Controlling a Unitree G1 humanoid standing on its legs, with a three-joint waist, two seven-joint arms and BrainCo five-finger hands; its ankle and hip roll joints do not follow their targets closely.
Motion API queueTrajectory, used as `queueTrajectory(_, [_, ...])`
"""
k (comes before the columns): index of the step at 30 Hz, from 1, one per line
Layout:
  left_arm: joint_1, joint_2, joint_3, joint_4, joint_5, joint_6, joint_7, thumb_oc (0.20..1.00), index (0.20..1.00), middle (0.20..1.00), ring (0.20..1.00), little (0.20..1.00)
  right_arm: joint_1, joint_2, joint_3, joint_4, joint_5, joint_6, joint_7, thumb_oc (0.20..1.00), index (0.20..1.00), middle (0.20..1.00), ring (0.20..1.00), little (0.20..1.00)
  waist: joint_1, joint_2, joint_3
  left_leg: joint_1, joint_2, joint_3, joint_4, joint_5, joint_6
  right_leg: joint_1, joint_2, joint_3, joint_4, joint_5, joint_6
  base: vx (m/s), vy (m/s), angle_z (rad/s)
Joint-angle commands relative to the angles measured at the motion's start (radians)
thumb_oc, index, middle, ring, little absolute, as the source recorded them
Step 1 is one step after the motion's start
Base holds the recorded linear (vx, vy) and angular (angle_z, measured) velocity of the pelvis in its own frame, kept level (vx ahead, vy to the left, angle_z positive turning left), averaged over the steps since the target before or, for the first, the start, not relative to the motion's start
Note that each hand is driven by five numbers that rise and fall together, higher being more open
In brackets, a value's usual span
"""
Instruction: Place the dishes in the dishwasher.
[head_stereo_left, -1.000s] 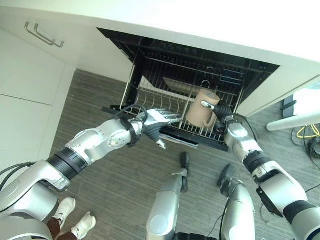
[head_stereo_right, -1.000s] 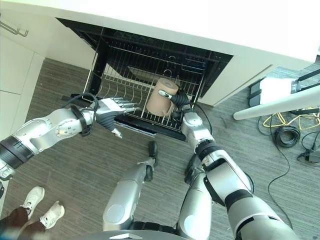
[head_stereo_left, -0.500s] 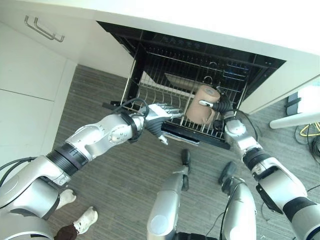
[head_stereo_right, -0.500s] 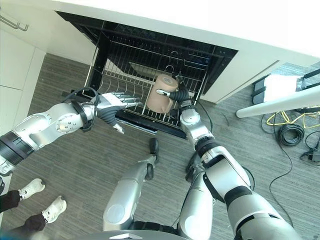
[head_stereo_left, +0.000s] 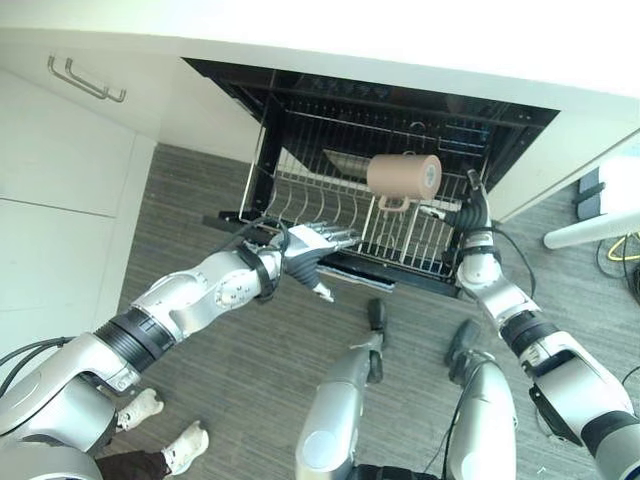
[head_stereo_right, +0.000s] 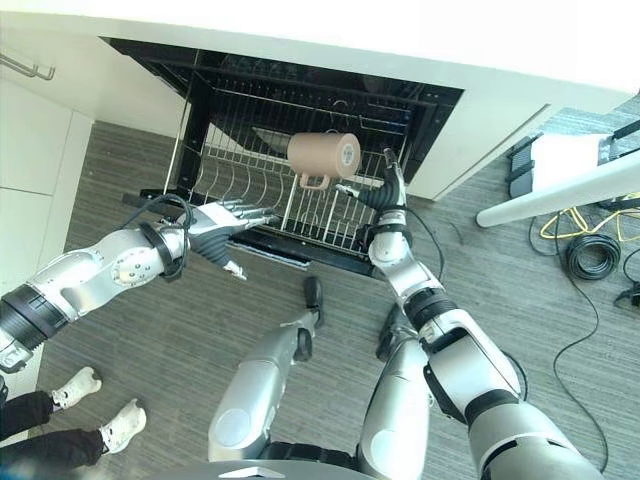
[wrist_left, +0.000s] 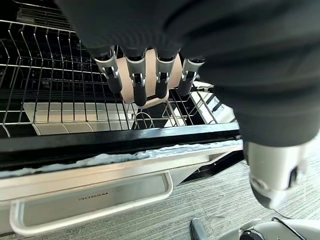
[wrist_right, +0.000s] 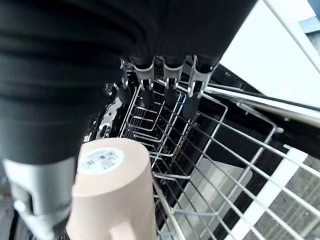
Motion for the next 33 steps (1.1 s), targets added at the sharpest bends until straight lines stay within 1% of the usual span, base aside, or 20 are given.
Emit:
queueTrajectory(1, [-0.004,-0.004,0.051,-0.073,0.006,-0.018,0.039,1.0,1.0,1.0,1.0,1.0,-0.015,0.005,0.0,-0.03,-0.016,-0.033,-0.008,1.0,1.0,1.0,1.0,1.0,0.007,0.005,0.0,-0.027,0.013,-0.051,0.073,-0.048,-0.103,0.077,-0.031,0.054,-0.194,0.179,0.139,0.0,0.0,0.0])
queueTrajectory(4, [-0.009,-0.002,0.049,-0.073,0.001,-0.017,0.034,1.0,1.0,1.0,1.0,1.0,-0.011,0.009,0.002,-0.035,0.005,-0.033,-0.011,1.0,1.0,1.0,1.0,1.0,0.006,0.006,0.0,-0.024,0.014,-0.049,0.073,-0.049,-0.102,0.079,-0.032,0.054,-0.194,0.18,0.139,0.0,0.0,0.0])
queueTrajectory(9, [-0.001,-0.006,0.058,-0.083,-0.001,-0.005,0.027,1.0,1.0,1.0,1.0,1.0,-0.002,0.022,-0.006,-0.055,0.024,-0.06,-0.016,1.0,1.0,1.0,1.0,1.0,0.004,0.009,0.0,-0.022,0.013,-0.049,0.073,-0.051,-0.101,0.081,-0.034,0.055,-0.194,0.179,0.138,0.0,0.0,0.0])
queueTrajectory(11, [0.009,-0.007,0.064,-0.085,0.002,-0.005,0.027,1.0,1.0,1.0,1.0,1.0,0.009,0.029,-0.011,-0.074,0.047,-0.091,-0.028,1.0,1.0,1.0,1.0,1.0,0.003,0.009,0.0,-0.02,0.015,-0.047,0.073,-0.052,-0.1,0.083,-0.033,0.057,-0.194,0.177,0.138,0.0,0.0,0.0])
queueTrajectory(13, [0.032,-0.015,0.078,-0.093,0.013,0.009,0.031,1.0,1.0,1.0,1.0,1.0,0.03,0.042,-0.022,-0.117,0.077,-0.14,-0.044,1.0,1.0,1.0,1.0,1.0,0.0,0.007,0.0,-0.014,0.016,-0.048,0.073,-0.054,-0.099,0.088,-0.032,0.06,-0.194,0.175,0.136,0.0,0.0,0.0])
queueTrajectory(15, [0.049,-0.017,0.087,-0.097,0.021,0.018,0.039,1.0,1.0,1.0,1.0,1.0,0.047,0.05,-0.033,-0.154,0.096,-0.176,-0.051,1.0,1.0,1.0,1.0,1.0,-0.004,0.004,0.0,-0.01,0.017,-0.047,0.073,-0.056,-0.098,0.092,-0.03,0.062,-0.194,0.173,0.136,0.0,0.0,0.0])
queueTrajectory(19, [0.098,-0.022,0.128,-0.09,0.032,0.035,0.087,1.0,1.0,1.0,1.0,1.0,0.098,0.067,-0.057,-0.27,0.104,-0.232,-0.023,1.0,1.0,1.0,1.0,1.0,-0.014,-0.003,-0.007,0.007,0.022,-0.044,0.073,-0.062,-0.095,0.11,-0.025,0.064,-0.194,0.163,0.131,0.0,0.0,0.0])
queueTrajectory(20, [0.12,-0.022,0.147,-0.08,0.032,0.036,0.112,1.0,1.0,1.0,1.0,1.0,0.128,0.067,-0.058,-0.326,0.096,-0.246,-0.013,1.0,1.0,1.0,1.0,1.0,-0.017,-0.005,-0.016,0.013,0.025,-0.045,0.073,-0.064,-0.093,0.12,-0.02,0.063,-0.194,0.157,0.126,0.0,0.0,0.0])
queueTrajectory(22, [0.183,-0.019,0.201,-0.067,0.036,0.018,0.161,1.0,1.0,1.0,1.0,1.0,0.195,0.056,-0.073,-0.41,0.1,-0.254,0.008,1.0,1.0,1.0,1.0,1.0,-0.016,-0.01,-0.041,0.032,0.026,-0.046,0.073,-0.073,-0.088,0.147,-0.018,0.051,-0.194,0.147,0.12,0.06,0.034,0.01])
queueTrajectory(24, [0.238,-0.02,0.25,-0.064,0.04,0.008,0.201,1.0,1.0,1.0,1.0,1.0,0.246,0.043,-0.086,-0.459,0.111,-0.273,0.033,1.0,1.0,1.0,1.0,1.0,-0.017,-0.013,-0.058,0.049,0.027,-0.047,0.073,-0.081,-0.083,0.17,-0.017,0.045,-0.194,0.141,0.116,0.07,0.054,-0.03])
queueTrajectory(25, [0.28,-0.022,0.289,-0.06,0.042,-0.003,0.244,1.0,1.0,1.0,1.0,1.0,0.288,0.037,-0.097,-0.496,0.106,-0.291,0.051,1.0,1.0,1.0,1.0,1.0,-0.016,-0.016,-0.073,0.063,0.026,-0.048,0.073,-0.089,-0.077,0.188,-0.017,0.042,-0.194,0.138,0.112,0.12,0.099,-0.07])
queueTrajectory(27, [0.401,-0.042,0.385,-0.041,0.054,-0.036,0.351,1.0,1.0,1.0,1.0,1.0,0.408,0.02,-0.116,-0.598,0.111,-0.324,0.095,1.0,1.0,1.0,1.0,1.0,-0.025,-0.029,-0.111,0.123,0.021,-0.042,0.073,-0.114,-0.064,0.248,-0.024,0.044,-0.194,0.126,0.113,0.17,0.157,-0.08])
queueTrajectory(29, [0.491,-0.069,0.458,-0.022,0.066,-0.08,0.438,1.0,1.0,1.0,1.0,1.0,0.5,0.001,-0.147,-0.667,0.136,-0.347,0.149,1.0,1.0,1.0,1.0,1.0,-0.036,-0.038,-0.155,0.171,0.011,-0.039,0.073,-0.131,-0.051,0.289,-0.033,0.05,-0.194,0.123,0.114,0.21,0.21,-0.13])
queueTrajectory(30, [0.548,-0.095,0.506,-0.025,0.075,-0.104,0.486,1.0,1.0,1.0,1.0,1.0,0.55,-0.003,-0.168,-0.707,0.146,-0.347,0.18,1.0,1.0,1.0,1.0,1.0,-0.041,-0.042,-0.187,0.202,0.002,-0.037,0.073,-0.141,-0.043,0.316,-0.04,0.056,-0.194,0.121,0.117,0.25,0.251,-0.17])
queueTrajectory(32, [0.62,-0.125,0.571,-0.039,0.07,-0.137,0.534,1.0,1.0,1.0,1.0,1.0,0.605,0.002,-0.201,-0.751,0.165,-0.327,0.228,1.0,1.0,1.0,1.0,1.0,-0.048,-0.048,-0.236,0.246,-0.012,-0.034,0.073,-0.159,-0.031,0.352,-0.052,0.063,-0.194,0.122,0.124,0.22,0.224,-0.25])
queueTrajectory(33, [0.65,-0.144,0.605,-0.039,0.075,-0.156,0.543,1.0,1.0,1.0,1.0,1.0,0.627,0.01,-0.218,-0.767,0.173,-0.313,0.252,1.0,1.0,1.0,1.0,1.0,-0.049,-0.051,-0.264,0.264,-0.018,-0.032,0.073,-0.169,-0.024,0.366,-0.057,0.067,-0.194,0.123,0.128,0.22,0.208,-0.26])
